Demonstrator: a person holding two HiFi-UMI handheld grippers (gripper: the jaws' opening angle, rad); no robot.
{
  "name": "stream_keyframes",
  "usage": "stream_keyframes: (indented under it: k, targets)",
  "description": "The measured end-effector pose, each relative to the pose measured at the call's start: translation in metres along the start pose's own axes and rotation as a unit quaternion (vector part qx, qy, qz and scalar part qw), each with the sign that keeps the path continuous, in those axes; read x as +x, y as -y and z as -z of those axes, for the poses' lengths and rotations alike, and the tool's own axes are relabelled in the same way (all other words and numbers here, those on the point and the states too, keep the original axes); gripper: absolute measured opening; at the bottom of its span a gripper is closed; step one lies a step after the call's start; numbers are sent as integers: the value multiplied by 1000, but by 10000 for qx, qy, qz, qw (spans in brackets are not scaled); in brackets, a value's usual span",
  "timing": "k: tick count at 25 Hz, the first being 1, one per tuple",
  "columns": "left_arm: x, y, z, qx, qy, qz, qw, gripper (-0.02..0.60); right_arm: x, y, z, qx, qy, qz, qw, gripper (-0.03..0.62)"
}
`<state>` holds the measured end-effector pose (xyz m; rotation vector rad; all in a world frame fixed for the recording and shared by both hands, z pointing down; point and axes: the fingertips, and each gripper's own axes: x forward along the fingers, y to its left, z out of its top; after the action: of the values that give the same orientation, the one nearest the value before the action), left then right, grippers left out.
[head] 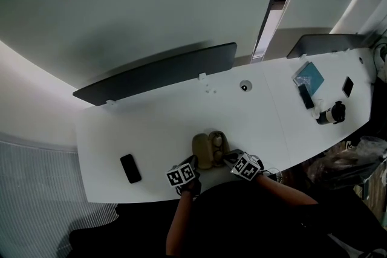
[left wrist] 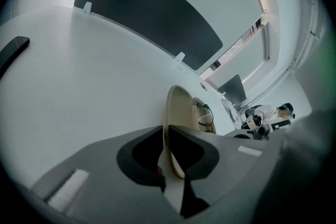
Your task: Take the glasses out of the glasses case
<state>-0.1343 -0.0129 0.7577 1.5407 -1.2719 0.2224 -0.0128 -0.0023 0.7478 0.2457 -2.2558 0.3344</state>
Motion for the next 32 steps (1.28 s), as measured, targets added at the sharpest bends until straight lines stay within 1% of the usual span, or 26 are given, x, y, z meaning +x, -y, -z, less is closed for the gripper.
stream_keyframes:
  k: [5,7,9,11,15,16,17,18,20,23,25,28,30,32]
  targets:
    - [-6,4,-3,37,46,-81,9999,38,2,0,-3,86,6,-86,9999,8]
    - [-6,12,-3,25,97,44,9999,43,-3,1,-3,253,-9,-60,9997,8]
    - [-7,19,-6,31,186,165,9997,51,-9,8,-6,345,33,60,9994,9]
    - [-9,23,-10,55,282,222,9993,57,-15,17,-12,371,181,204,9989,8]
    - [-13,29,-8,16,376,339,9987,78,-31,26,-30,979,685,295,9924,9]
    - [-12,30,-8,30,379,367,9986,81,-33,28,-33,1110,766,267,9905,27]
    - [-12,32,-8,49,380,394,9985,83,-32,28,-35,1232,800,208,9889,67]
    - [-12,34,-9,65,379,418,9984,85,-31,27,-37,1362,803,122,9873,92]
    - [-13,37,-9,86,365,473,9982,87,-25,23,-41,1602,715,-73,9845,132]
    - [-11,43,-8,158,300,593,9977,87,-11,17,-35,1752,352,-258,9836,147]
    - [-10,47,-7,233,254,626,9974,87,-4,18,-30,1741,163,-193,9844,147]
    - [-10,46,-5,292,183,593,9976,87,-8,24,-32,1705,155,62,9852,147]
    - [-11,46,-3,289,145,590,9977,87,-9,27,-28,1707,61,212,9851,147]
    - [-10,47,-1,277,115,619,9976,87,-6,28,-17,1834,-108,202,9828,147]
